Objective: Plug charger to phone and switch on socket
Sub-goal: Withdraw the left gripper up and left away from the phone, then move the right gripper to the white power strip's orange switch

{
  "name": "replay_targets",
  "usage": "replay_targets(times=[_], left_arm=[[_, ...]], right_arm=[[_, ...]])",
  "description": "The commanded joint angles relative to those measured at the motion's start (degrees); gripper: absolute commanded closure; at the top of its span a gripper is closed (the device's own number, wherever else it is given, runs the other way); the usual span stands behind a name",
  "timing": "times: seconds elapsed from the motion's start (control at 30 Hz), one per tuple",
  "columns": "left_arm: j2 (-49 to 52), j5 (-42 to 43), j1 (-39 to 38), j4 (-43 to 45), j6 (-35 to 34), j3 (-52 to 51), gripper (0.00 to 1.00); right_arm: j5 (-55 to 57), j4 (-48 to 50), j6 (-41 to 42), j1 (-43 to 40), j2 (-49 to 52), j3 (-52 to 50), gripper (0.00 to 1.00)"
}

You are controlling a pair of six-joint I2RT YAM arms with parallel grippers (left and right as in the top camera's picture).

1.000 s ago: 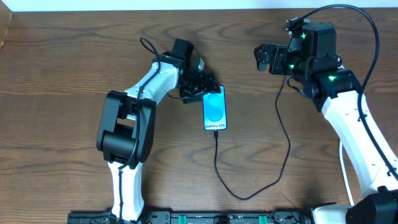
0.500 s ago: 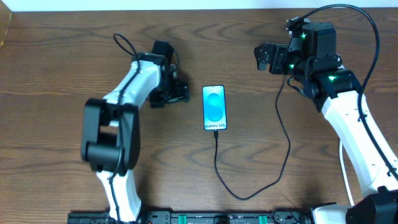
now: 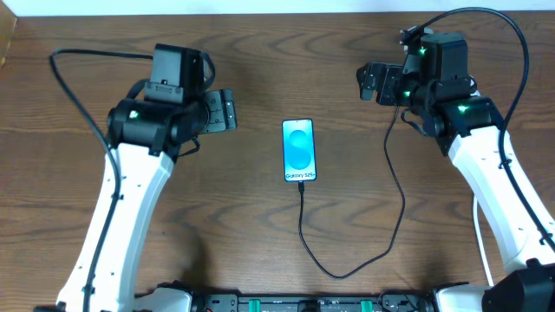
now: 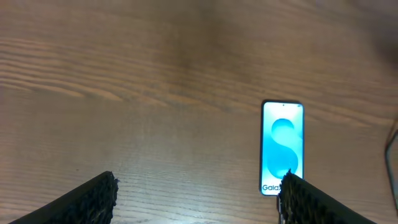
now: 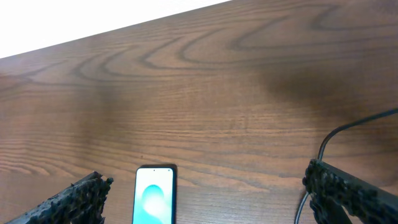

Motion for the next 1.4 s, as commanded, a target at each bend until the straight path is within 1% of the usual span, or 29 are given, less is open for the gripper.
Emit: replay_targets(times=[0.0, 0.17, 0.2, 0.3, 0.43, 0.5, 0.57, 0.6, 0.73, 0.9, 1.03, 1.07, 1.13, 1.37], left_arm=[[-1.31, -1.36, 0.04, -0.39, 0.57, 0.48, 0.16], [-1.09, -1.36, 0.04, -0.39, 0.57, 0.48, 0.16], [-1.09, -1.36, 0.04, -0.39, 0.59, 0.48, 0.16], [-1.09, -1.36, 0.04, -0.39, 0.57, 0.48, 0.16], [-1.09, -1.36, 0.04, -0.39, 0.59, 0.48, 0.16], [-1.09, -1.36, 0.04, -0.39, 0.57, 0.48, 0.16], [-1.09, -1.36, 0.04, -0.39, 0.57, 0.48, 0.16], [-1.09, -1.33, 0.04, -0.39, 0.57, 0.48, 0.16], [-1.09, -1.36, 0.04, -0.39, 0.57, 0.48, 0.16], [-1.09, -1.36, 0.04, -0.39, 0.57, 0.48, 0.16], [-1.09, -1.36, 0.04, -0.39, 0.57, 0.48, 0.16], [-1.09, -1.36, 0.04, -0.39, 0.57, 0.48, 0.16], [-1.09, -1.36, 0.04, -0.39, 0.57, 0.48, 0.16], [-1.09, -1.36, 0.04, -0.39, 0.57, 0.48, 0.16]], right_arm=[[0.52, 0.52, -0.63, 0.02, 0.17, 0.24, 0.01], [0.13, 0.83, -1.03, -0.46, 0.17, 0.98, 0.01], [-1.42, -0.22, -2.56, -1.18, 0.17, 2.10, 0.01], [-2.21, -5.18, -2.89, -3.80, 0.17, 6.38, 0.01], [-3.78, -15.41, -5.55, -10.38, 0.17, 16.81, 0.01], [-7.32, -21.16, -8.94, -15.50, 0.17, 24.13, 0.01], [-9.31, -23.74, -10.56, -18.86, 0.20, 28.11, 0.01], [-9.88, -25.81, -11.39, -21.81, 0.20, 31.19, 0.01], [-9.90, -29.73, -12.94, -28.41, 0.20, 35.65, 0.01], [-14.29, -33.14, -19.06, -35.12, 1.70, 35.98, 0.01], [-18.01, -36.79, -28.48, -37.97, 7.02, 35.98, 0.01], [-18.05, -37.24, -31.43, -38.21, 9.88, 35.98, 0.01], [-18.08, -37.27, -34.25, -38.23, 13.90, 35.98, 0.01], [-18.43, -37.05, -37.31, -38.23, 27.96, 35.95, 0.01]])
